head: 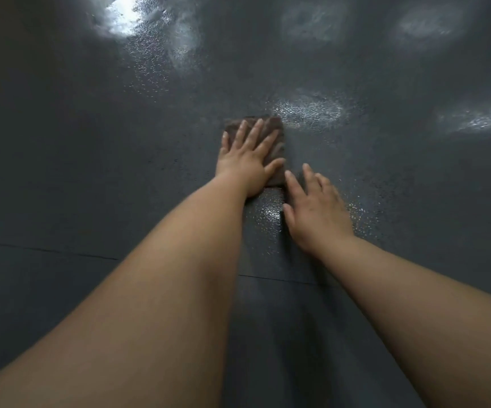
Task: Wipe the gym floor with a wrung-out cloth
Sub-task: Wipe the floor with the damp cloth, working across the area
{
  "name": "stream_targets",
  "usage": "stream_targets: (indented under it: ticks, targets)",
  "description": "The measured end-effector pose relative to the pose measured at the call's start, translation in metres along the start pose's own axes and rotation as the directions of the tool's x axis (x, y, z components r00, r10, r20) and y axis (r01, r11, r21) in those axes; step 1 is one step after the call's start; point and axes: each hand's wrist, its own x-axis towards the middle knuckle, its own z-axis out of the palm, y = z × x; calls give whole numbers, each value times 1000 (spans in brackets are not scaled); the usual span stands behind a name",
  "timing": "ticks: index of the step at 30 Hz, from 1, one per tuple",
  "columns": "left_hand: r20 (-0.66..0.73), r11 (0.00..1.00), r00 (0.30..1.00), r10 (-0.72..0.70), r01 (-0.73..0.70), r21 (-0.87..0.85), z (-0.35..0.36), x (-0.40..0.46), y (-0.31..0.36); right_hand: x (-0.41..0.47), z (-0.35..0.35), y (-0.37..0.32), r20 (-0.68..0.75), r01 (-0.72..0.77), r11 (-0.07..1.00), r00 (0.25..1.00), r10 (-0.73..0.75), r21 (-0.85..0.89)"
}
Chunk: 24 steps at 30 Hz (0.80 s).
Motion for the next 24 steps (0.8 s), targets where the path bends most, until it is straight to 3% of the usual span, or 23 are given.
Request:
stream_targets:
  ticks: [3,6,9,12,16,19,21,24]
  targets:
    - [23,968,970,-240,241,-74,-8,2,-54,3,1,-11,57,25,1000,998,-24,-17]
    - [60,854,868,-492,495,-161,-9,-16,-101,-2,2,-14,105,24,1000,994,-23,-14]
    - [56,759,784,-619,614,-215,-6,-26,-103,-8,4,-10,109,18,1000,994,-17,-8]
    - [18,802,819,-574,567,-188,-3,-24,-69,-15,7,-5,85,-5,1000,996,5,-1]
    - [16,964,966,-258,259,-57,7,-34,-19,-33,17,-6,28,-4,1000,1000,4,13]
    - [40,998,997,-61,61,-2,16,-52,2,-49,26,-12,-32,27,999,999,-26,33]
    - [42,999,998,-53,53,2,21,-68,-4,-61,32,-19,-17,45,998,999,-45,34]
    - [39,981,982,-186,187,-40,30,-97,-43,-75,39,-30,56,72,997,996,-72,3]
